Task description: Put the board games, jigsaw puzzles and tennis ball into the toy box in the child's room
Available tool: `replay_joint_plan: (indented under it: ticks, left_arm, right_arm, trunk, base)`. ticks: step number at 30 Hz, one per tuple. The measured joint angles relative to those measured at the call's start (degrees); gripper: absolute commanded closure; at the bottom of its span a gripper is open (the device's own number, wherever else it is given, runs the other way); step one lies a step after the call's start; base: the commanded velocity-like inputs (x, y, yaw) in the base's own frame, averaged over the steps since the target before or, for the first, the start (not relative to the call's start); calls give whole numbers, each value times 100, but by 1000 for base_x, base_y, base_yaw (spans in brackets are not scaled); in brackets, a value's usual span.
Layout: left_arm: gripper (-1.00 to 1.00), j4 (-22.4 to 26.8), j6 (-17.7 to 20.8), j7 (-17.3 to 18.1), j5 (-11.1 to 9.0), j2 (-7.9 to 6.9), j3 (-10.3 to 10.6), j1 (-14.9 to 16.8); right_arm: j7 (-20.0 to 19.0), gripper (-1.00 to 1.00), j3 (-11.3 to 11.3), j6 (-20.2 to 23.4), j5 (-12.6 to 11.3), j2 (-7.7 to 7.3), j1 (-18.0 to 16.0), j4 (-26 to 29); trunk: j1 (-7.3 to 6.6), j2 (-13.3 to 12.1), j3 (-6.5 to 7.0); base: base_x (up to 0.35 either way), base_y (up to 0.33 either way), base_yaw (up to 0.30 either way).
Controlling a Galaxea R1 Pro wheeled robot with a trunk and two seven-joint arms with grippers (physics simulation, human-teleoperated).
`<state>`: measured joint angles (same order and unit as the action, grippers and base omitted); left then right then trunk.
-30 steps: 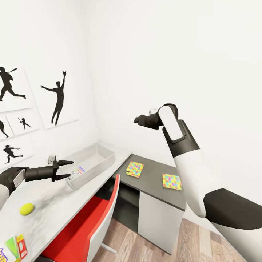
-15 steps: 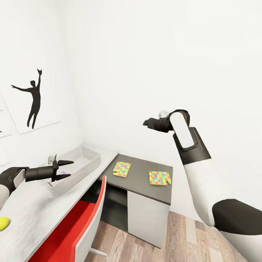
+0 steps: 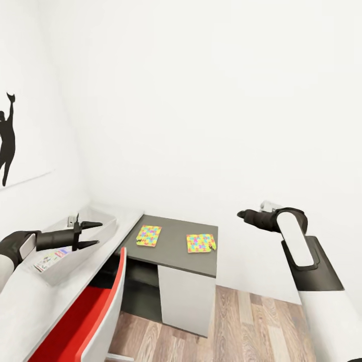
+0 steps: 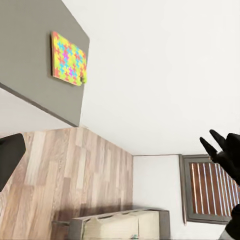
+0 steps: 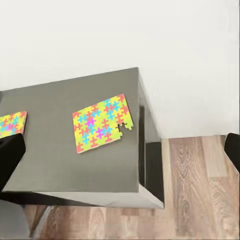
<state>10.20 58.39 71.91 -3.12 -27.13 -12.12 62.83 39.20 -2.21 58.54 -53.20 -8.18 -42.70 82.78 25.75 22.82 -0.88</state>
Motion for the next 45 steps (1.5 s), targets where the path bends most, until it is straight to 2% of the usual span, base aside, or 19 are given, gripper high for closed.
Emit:
replay_joint_plan:
  ticks: [4, 6, 8, 11, 14, 19, 25, 29, 33, 39, 42, 45]
  left_arm:
    - [-100, 0, -7, 0, 1, 15, -3, -16]
    - [-100, -4, -118, 0, 1, 39, -2, -35]
    - [-100, -7, -310, 5, 5, 53, 27, -114]
    - [-100, -8, -463, 7, 2, 80, 43, -200]
    - [-100, -9, -631, 8, 2, 189, 57, -266]
    - [-100, -10, -985, 15, 4, 260, 81, -449]
    - [-100, -10, -1343, 20, 4, 292, 118, -699]
    - [-100, -10, -1550, 23, 3, 337, 184, -842]
    - [-100, -7, -1631, 86, 3, 359, 228, -897]
    - [-100, -1, -1883, 847, 9, 412, 269, -921]
    - [-100, -1, -2034, 992, 8, 519, 275, -923]
    - [-100, -1, -2082, 1033, 6, 566, 308, -923]
  right_arm:
    - [-13, -100, 339, -49, 35, -44, 785, -17]
    - [-19, -100, 606, -223, 66, -54, 1249, -38]
    - [-21, -100, 722, -469, 74, -53, 1683, -51]
    - [-23, -100, 766, -813, 77, -45, 2129, -102]
    - [-32, -100, 740, -1354, 72, -41, 2595, -252]
    - [-126, -100, 441, -1825, 162, -39, 3230, -420]
    - [-366, -100, 183, -2587, 336, 2, 3481, -755]
    - [-486, -100, -25, -2760, 386, -16, 3511, -913]
    - [-513, -100, -98, -2871, 402, -24, 3517, -1225]
    - [-530, -100, -150, -3199, 406, -27, 3520, -1676]
    - [-531, -100, -154, -3241, 409, -28, 3520, -1803]
    - [-531, -100, -155, -3298, 409, -10, 3522, -1922]
  trunk:
    - [0, 0, 1]
    - [0, 0, 0]
    - [0, 0, 0]
    - [0, 0, 1]
    - [0, 0, 1]
    - [0, 0, 0]
    - [0, 0, 1]
    - [0, 0, 1]
    - [0, 0, 1]
    - [0, 0, 1]
    - [0, 0, 1]
    - [0, 0, 1]
  base:
    - [0, 0, -285]
    - [0, 0, -285]
    - [0, 0, -285]
    - [0, 0, -285]
    - [0, 0, -285]
    - [0, 0, -285]
    - [0, 0, -285]
    - [0, 0, -285]
    - [0, 0, -285]
    - [0, 0, -285]
    - [0, 0, -285]
    - [0, 0, -285]
